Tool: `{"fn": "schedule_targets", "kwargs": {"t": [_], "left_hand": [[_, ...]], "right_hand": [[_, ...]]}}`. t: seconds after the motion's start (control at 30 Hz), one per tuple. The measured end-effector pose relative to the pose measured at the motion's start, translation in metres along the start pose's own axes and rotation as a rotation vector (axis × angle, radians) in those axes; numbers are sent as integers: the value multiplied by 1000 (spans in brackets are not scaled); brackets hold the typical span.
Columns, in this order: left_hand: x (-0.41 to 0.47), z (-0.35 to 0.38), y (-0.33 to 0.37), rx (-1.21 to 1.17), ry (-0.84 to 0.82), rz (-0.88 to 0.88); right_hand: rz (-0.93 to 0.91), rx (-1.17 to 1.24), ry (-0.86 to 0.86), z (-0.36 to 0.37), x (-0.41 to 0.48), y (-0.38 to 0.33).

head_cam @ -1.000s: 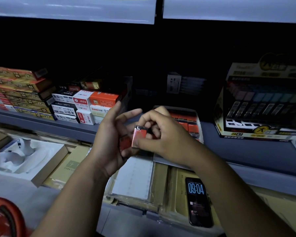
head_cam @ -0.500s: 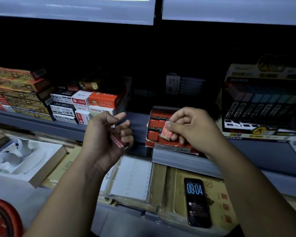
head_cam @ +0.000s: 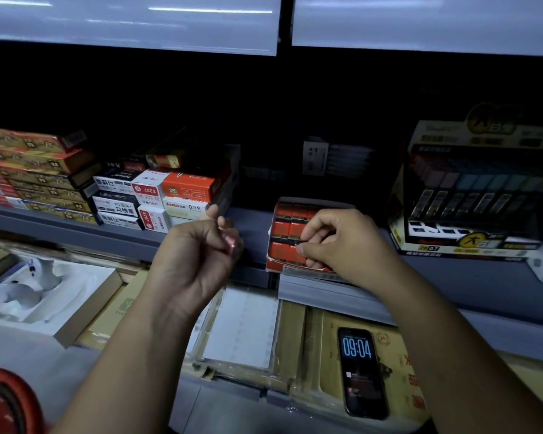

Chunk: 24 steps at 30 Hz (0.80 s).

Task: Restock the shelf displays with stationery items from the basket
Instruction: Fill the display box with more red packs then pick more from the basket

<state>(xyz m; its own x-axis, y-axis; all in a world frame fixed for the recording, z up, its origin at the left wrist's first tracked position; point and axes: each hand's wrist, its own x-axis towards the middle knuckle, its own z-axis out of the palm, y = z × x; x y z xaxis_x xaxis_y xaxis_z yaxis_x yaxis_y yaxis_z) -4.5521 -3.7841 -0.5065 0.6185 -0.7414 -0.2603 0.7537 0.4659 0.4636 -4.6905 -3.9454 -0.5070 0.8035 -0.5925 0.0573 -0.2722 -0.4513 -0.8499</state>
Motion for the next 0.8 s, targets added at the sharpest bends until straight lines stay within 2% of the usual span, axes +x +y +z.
{"fn": "schedule_targets", "kwargs": {"t": [0.1,0.17,0.3,0.4,0.53,0.6,0.7,0.8], "left_hand": [[-1,4,-5,166,45,22],[-6,8,-8,279,-1,10],[-10,12,-15,390,18,45],[-9,10,-18,395,29,63],[-5,8,-23,482,-23,73],[-5,8,-22,616,-39,134],[-9,6,-21,955,-45,225],[-13,2,-23,1184,-94,209]], "right_hand": [[8,62,21,-3,1,2],[2,49,45,-4,0,2],[-93,39,127,3,-1,-3],[-175,192,33,5,-4,-13],[-163,363,-64,8,-4,-16],[-161,391,-27,7,-4,-15],[-132,358,47,-4,-1,-12],[-91,162,71,-17,3,1]]}}
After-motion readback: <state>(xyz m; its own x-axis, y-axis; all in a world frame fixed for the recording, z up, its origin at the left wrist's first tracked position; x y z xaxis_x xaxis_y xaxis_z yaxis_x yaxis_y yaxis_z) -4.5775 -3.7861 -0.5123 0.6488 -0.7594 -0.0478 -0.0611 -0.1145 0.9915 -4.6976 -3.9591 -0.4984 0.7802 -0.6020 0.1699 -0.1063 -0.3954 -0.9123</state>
